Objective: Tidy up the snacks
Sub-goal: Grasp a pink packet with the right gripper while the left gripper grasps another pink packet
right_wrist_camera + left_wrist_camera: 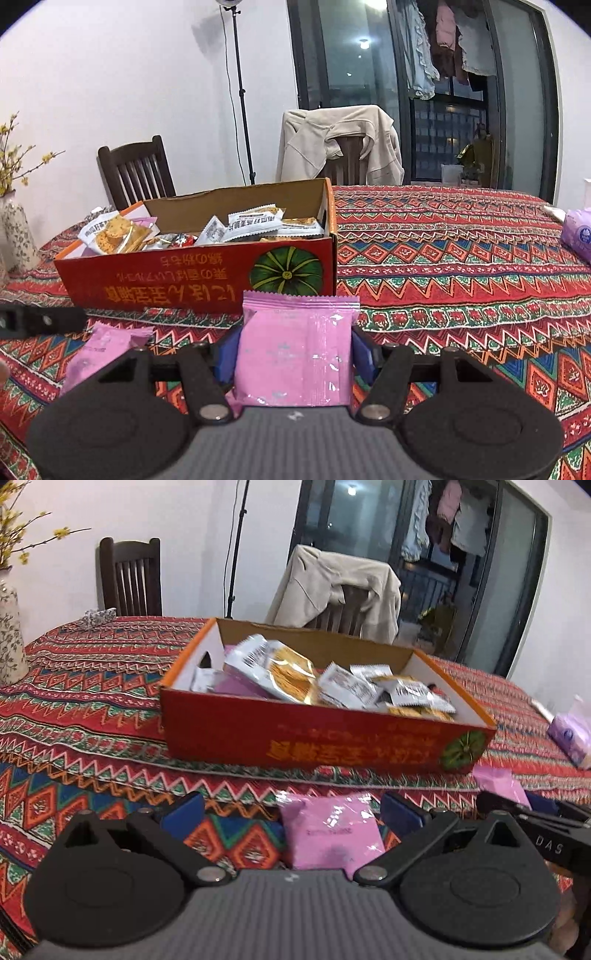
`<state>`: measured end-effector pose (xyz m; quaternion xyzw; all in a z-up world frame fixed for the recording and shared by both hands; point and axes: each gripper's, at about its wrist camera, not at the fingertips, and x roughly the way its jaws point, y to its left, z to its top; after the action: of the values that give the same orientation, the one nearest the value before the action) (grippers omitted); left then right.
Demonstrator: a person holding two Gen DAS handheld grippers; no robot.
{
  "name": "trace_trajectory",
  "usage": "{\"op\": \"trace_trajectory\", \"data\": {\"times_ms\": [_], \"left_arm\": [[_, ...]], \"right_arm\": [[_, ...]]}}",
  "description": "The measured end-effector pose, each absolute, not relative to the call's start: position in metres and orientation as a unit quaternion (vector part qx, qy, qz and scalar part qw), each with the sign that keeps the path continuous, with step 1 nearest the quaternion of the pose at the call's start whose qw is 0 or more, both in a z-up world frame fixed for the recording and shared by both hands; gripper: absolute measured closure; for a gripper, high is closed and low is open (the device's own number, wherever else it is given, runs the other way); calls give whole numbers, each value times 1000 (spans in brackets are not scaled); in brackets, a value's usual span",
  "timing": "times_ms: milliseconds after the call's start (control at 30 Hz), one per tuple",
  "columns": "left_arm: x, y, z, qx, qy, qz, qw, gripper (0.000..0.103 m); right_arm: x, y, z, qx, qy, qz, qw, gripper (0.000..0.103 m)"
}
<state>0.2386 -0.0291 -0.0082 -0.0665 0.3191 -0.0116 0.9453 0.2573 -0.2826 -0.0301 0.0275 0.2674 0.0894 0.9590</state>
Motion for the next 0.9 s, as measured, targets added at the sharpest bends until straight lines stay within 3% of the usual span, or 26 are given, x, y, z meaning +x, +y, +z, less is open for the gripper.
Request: {"op": "trace_trajectory", "data": {"times_ms": [900], "left_arm": [[253,-71,-38,-23,367,21,930,0]], "right_arm": [[251,-282,-29,25,259,91,961,42]]}}
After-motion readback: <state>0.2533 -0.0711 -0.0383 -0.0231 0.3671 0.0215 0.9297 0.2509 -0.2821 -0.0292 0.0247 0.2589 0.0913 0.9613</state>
